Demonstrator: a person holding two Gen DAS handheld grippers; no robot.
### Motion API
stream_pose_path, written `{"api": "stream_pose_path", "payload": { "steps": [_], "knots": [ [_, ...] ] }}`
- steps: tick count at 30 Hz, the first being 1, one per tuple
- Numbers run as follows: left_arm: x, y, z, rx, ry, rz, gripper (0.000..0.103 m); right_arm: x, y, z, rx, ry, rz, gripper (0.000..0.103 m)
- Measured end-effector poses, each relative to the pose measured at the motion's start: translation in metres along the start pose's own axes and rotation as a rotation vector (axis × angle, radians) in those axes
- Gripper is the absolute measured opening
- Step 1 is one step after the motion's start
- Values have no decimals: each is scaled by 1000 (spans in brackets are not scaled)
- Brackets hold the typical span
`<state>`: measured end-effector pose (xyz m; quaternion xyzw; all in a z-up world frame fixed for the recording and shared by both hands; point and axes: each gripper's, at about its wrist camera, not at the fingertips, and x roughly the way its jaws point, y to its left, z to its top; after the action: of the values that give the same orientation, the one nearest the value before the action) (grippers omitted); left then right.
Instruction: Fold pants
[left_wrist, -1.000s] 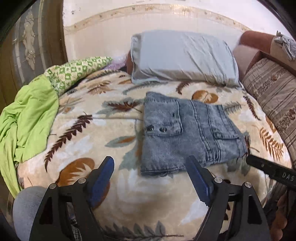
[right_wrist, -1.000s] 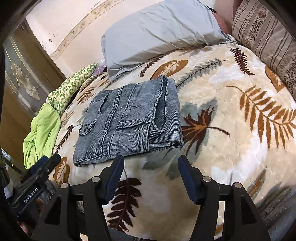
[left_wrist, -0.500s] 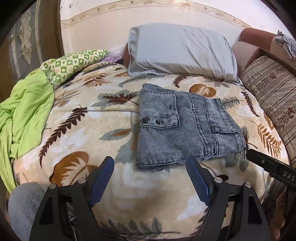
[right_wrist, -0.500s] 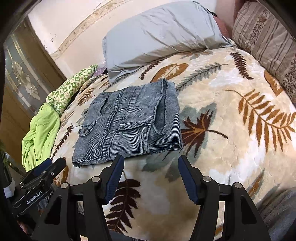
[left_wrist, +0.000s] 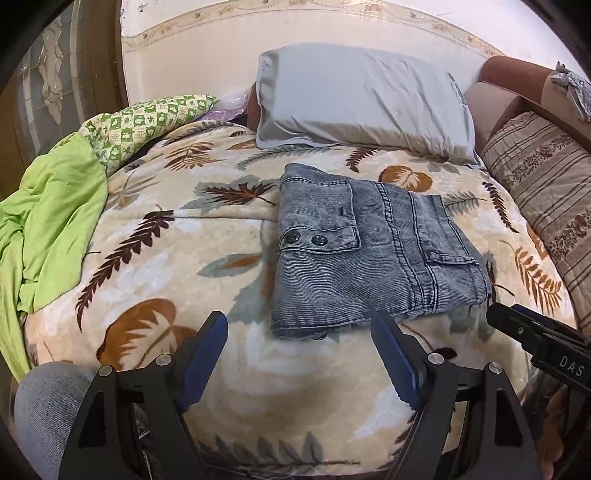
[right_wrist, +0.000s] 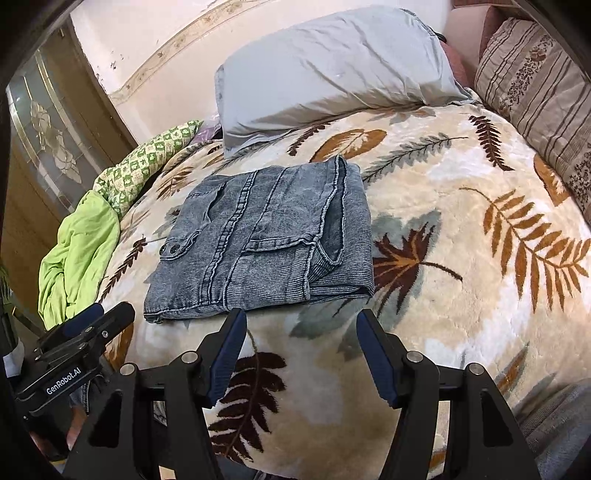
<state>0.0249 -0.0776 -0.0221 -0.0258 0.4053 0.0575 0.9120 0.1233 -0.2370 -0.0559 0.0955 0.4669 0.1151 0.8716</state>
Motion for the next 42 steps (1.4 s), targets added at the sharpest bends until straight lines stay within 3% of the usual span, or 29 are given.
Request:
{"api": "stream_pose_path", "payload": {
  "steps": [33,42],
  "knots": [
    [3,2,1,-2,-3,3,80,2,2,0,-2,0,-1,65],
    [1,5,2,-32,-1,-34,80,2,0,2,3,-1,0,65]
  ]
}}
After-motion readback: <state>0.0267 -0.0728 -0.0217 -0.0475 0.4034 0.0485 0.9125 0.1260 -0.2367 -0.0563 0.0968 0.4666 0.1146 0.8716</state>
